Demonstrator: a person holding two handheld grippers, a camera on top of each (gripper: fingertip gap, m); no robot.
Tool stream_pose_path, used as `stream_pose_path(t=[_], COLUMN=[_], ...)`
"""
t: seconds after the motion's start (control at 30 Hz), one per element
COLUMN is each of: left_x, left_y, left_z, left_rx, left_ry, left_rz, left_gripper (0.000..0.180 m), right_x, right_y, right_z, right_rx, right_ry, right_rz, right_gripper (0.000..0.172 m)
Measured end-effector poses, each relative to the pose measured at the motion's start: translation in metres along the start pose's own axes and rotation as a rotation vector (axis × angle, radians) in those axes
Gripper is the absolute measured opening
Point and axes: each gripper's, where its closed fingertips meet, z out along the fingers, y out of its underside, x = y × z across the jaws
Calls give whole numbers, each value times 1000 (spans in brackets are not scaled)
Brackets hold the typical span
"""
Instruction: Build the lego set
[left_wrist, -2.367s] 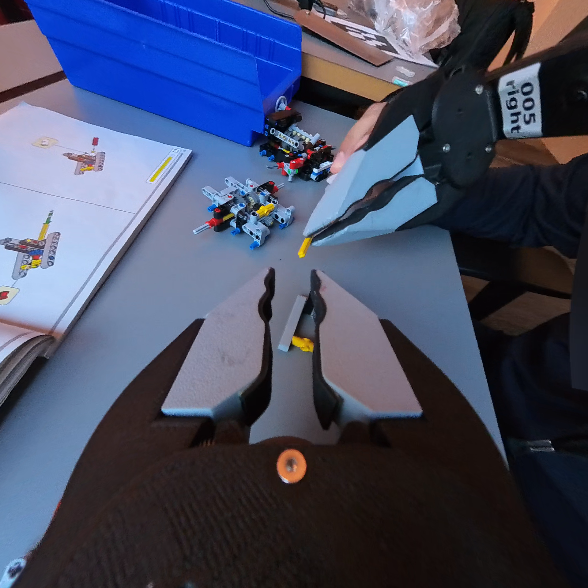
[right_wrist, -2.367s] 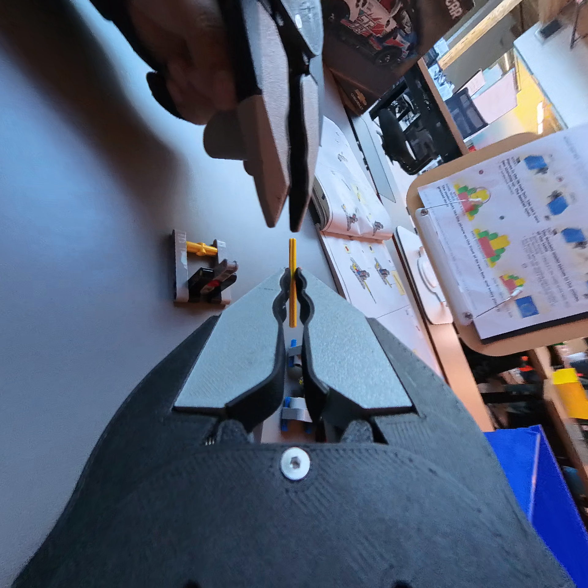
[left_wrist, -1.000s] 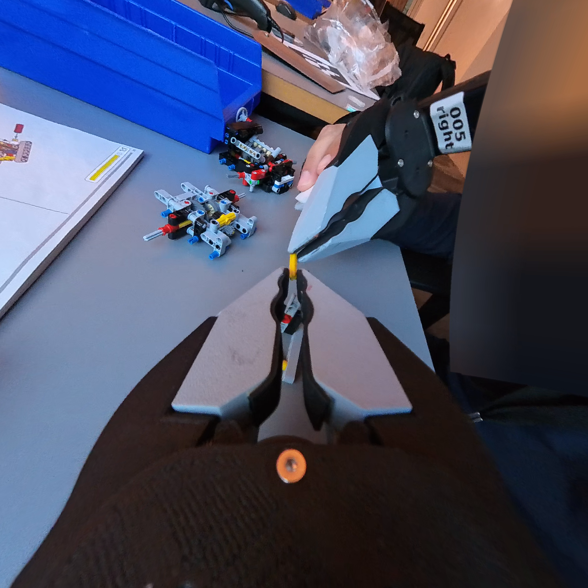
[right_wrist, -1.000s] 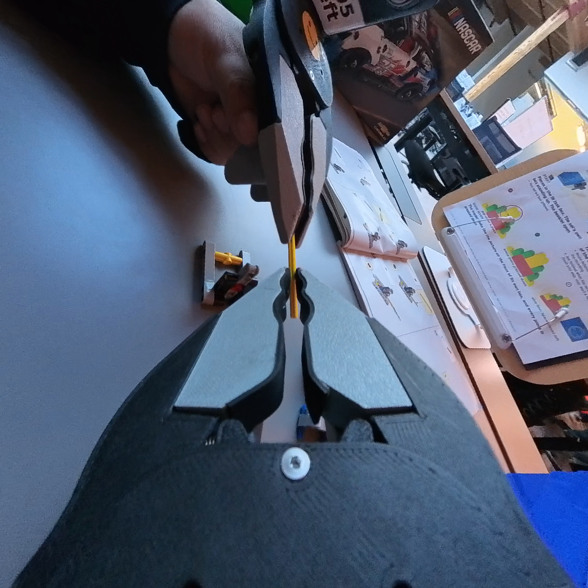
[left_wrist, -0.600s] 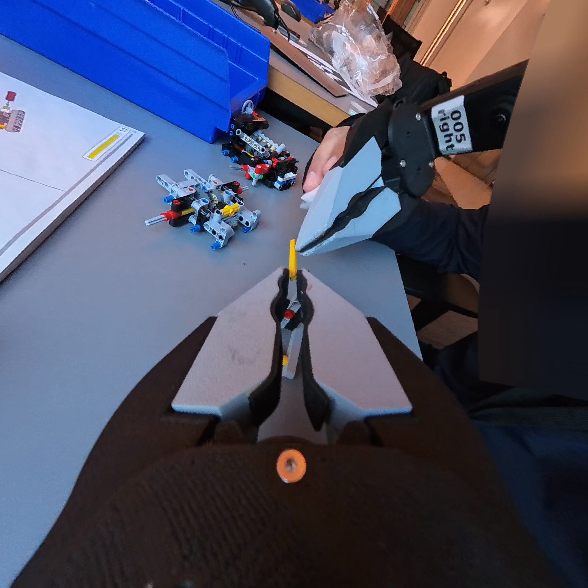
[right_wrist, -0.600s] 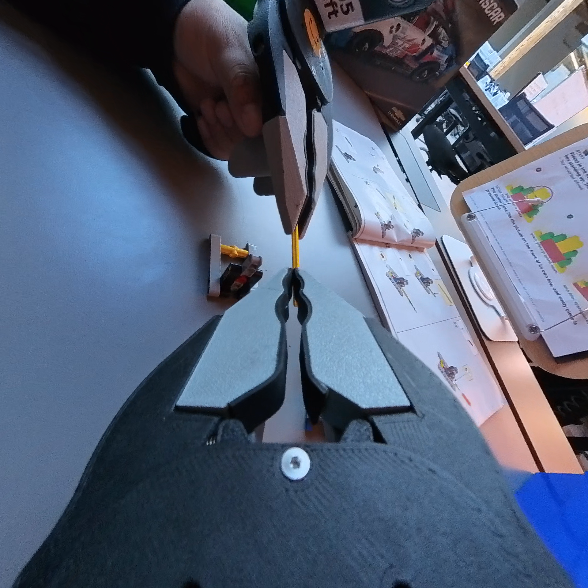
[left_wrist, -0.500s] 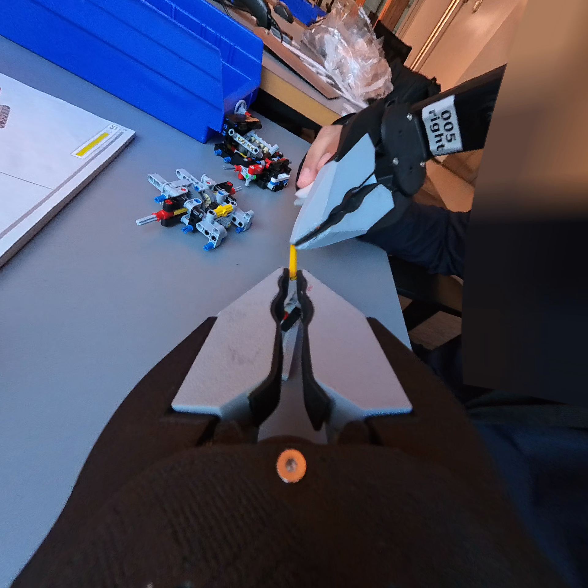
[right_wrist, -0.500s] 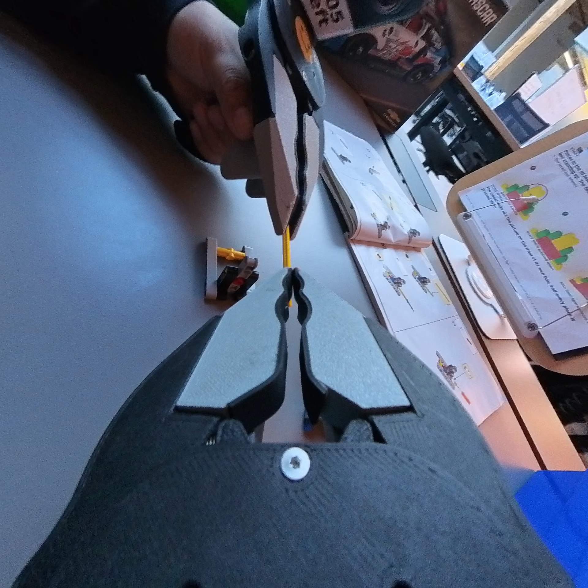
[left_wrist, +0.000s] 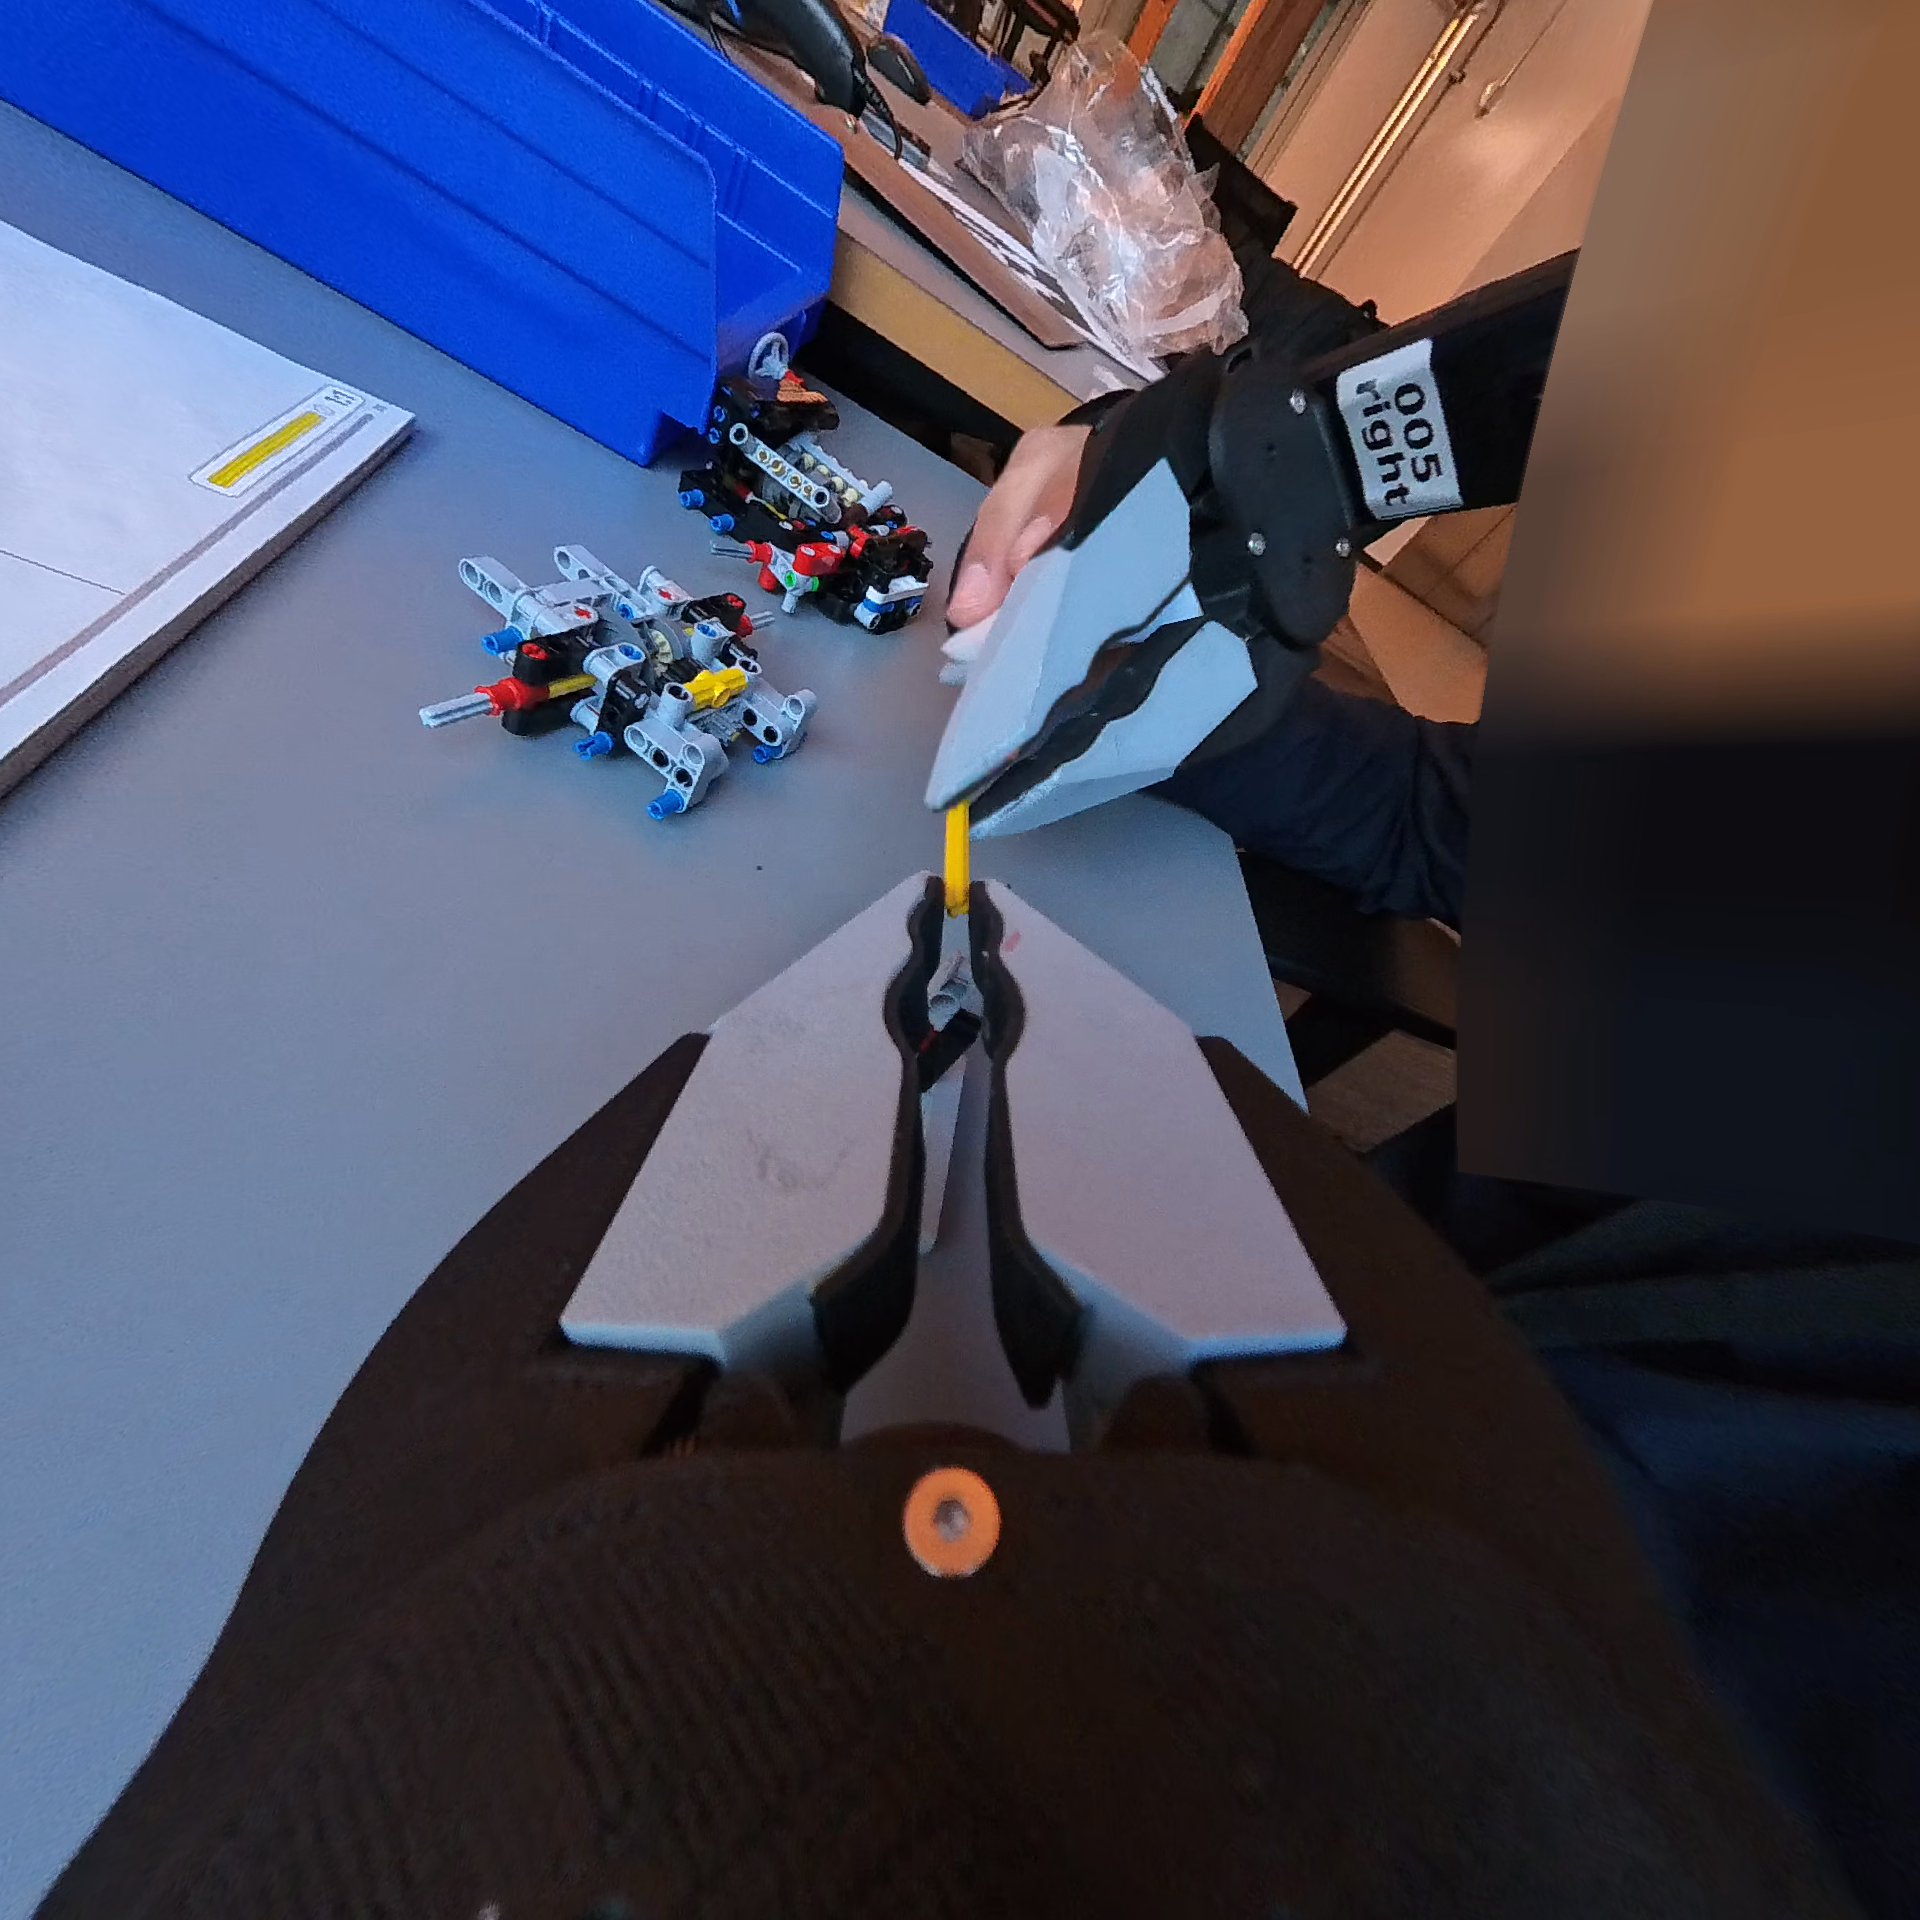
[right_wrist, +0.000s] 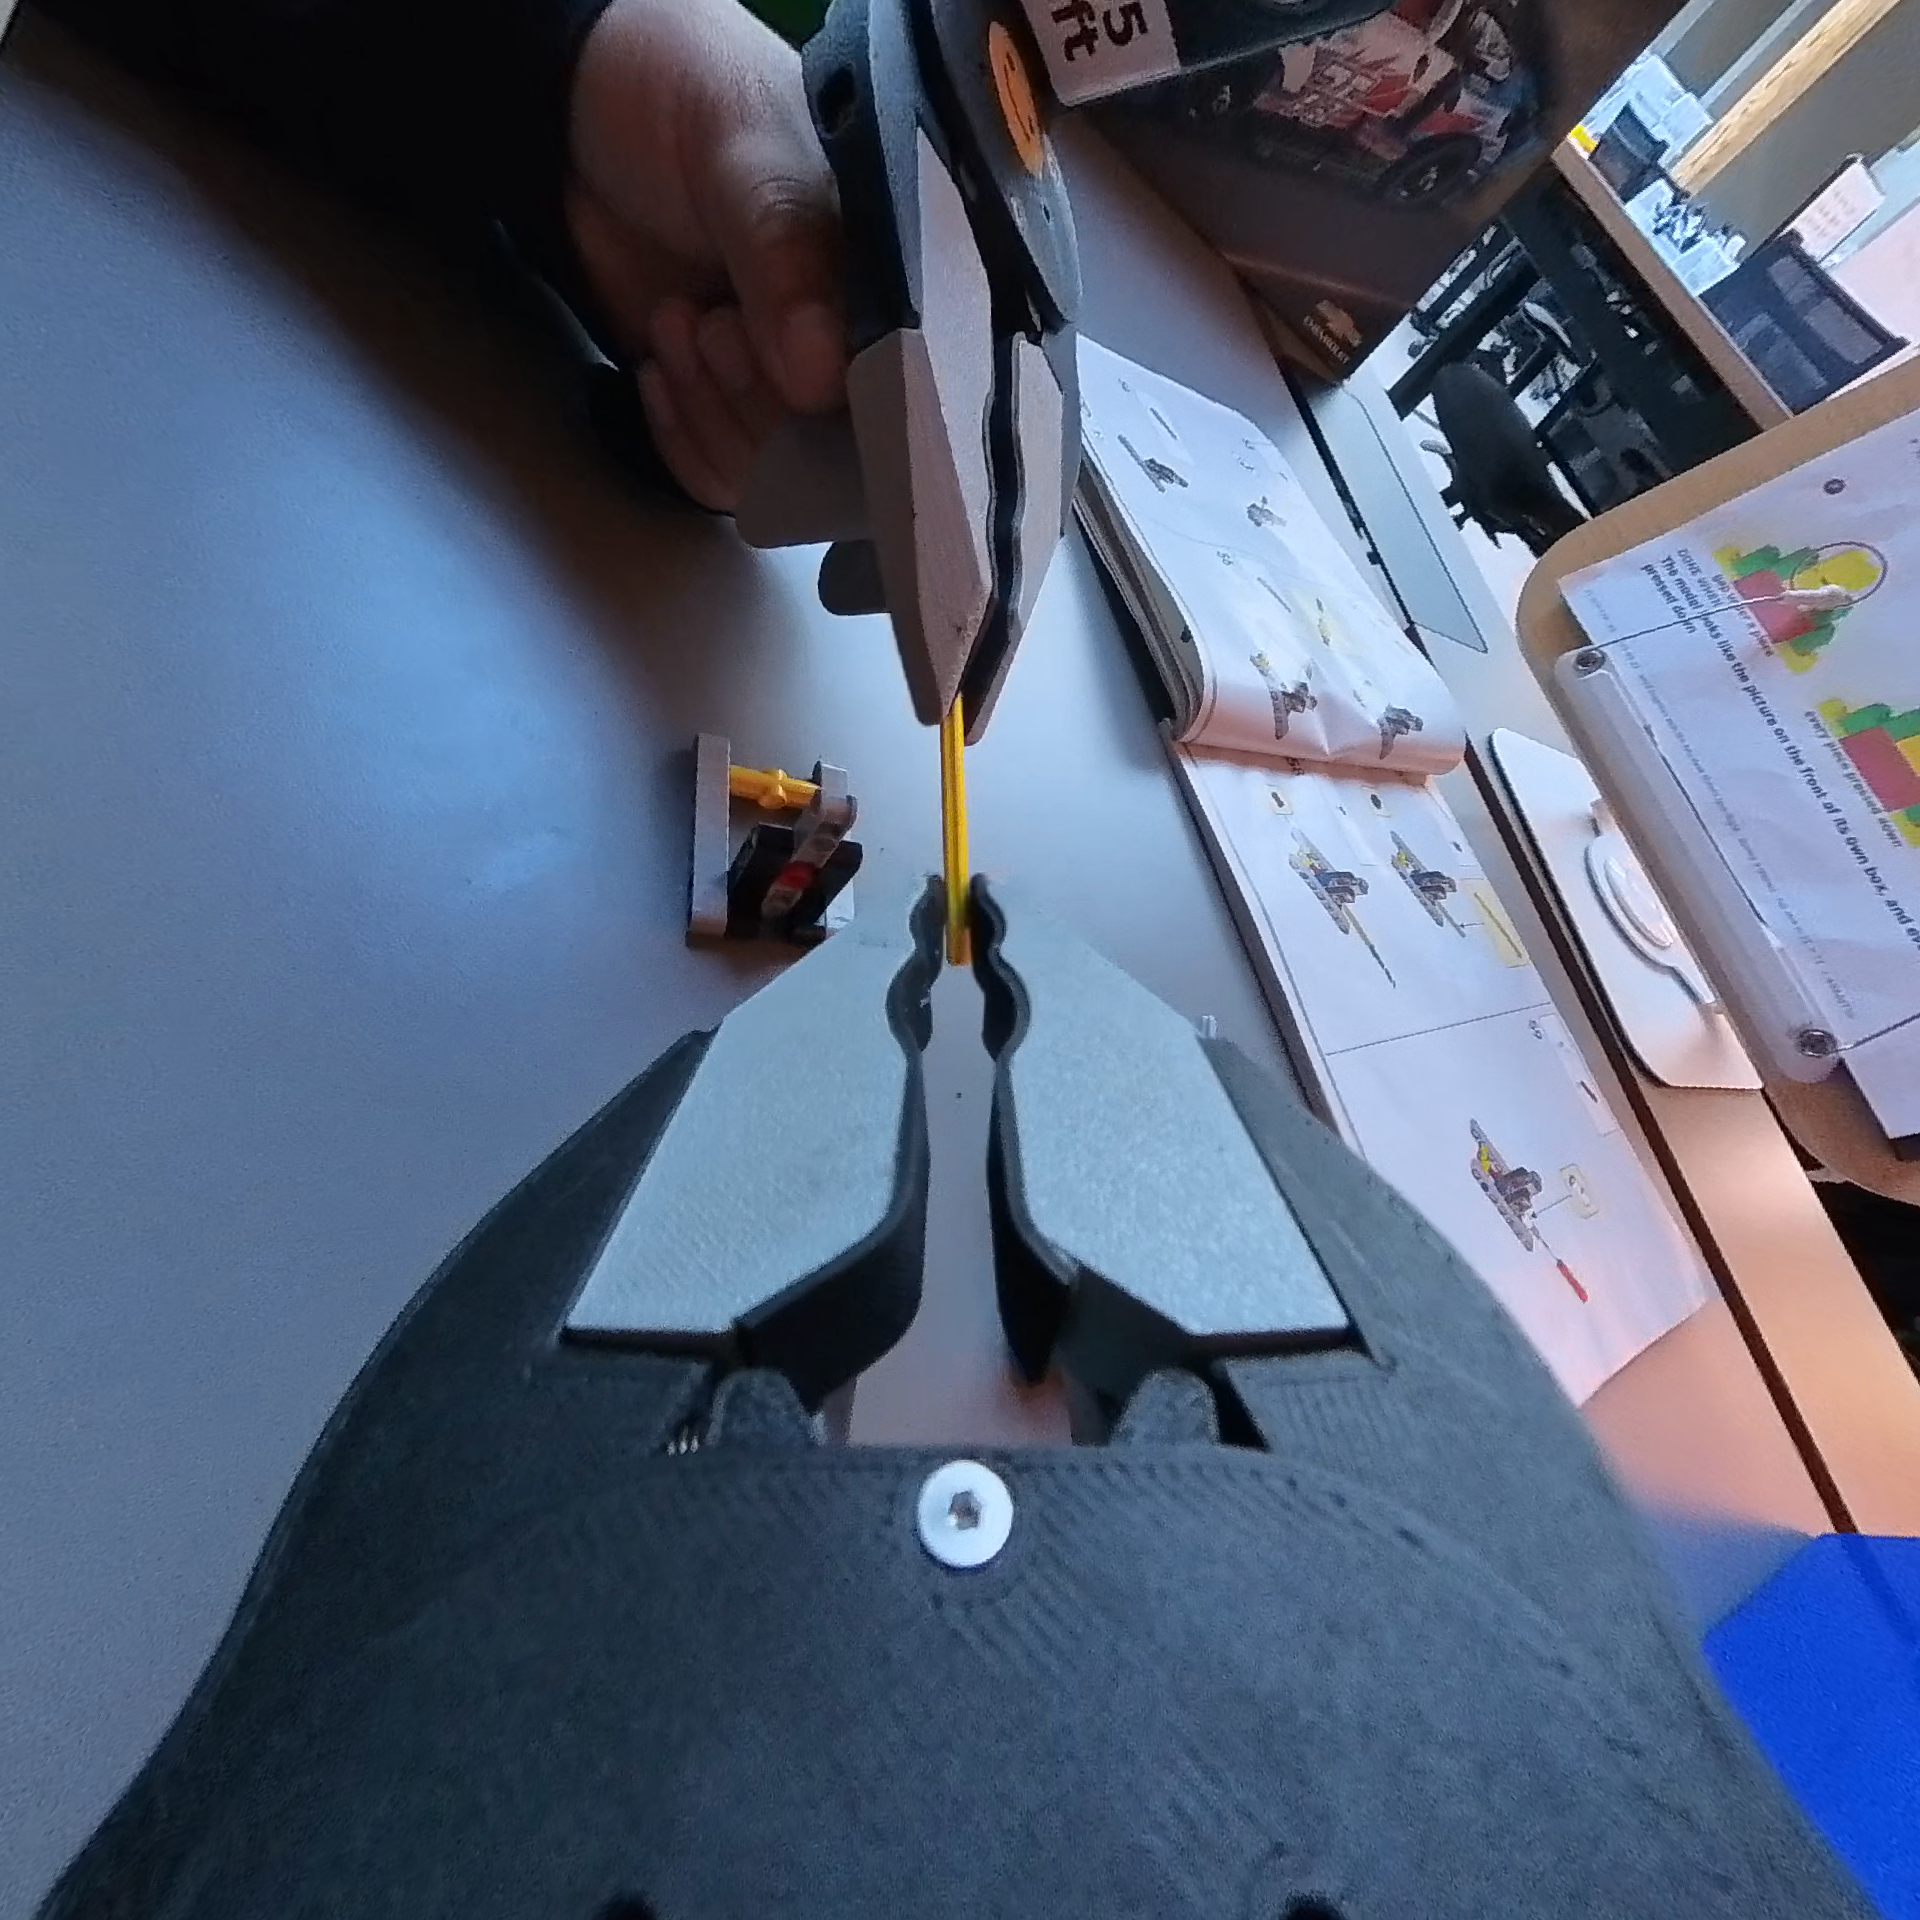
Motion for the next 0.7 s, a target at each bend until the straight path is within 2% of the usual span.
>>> stream_pose_path(t=[0.57,0.63,0.7], left_x=[0,0,-3], left_y=[-3,0,9], left_z=[-4,-3,-4], left_rx=[22,-1,-79], left_ry=[14,18,-17], left_rz=[-37,-38,48], left_gripper=[2,2,6], right_x=[1,1,-2], right_y=[-6,-6,-4], right_z=[2,1,2], right_rx=[22,26,15], right_ry=[-1,-13,-49], right_rz=[22,33,58], right_gripper=[1,0,0])
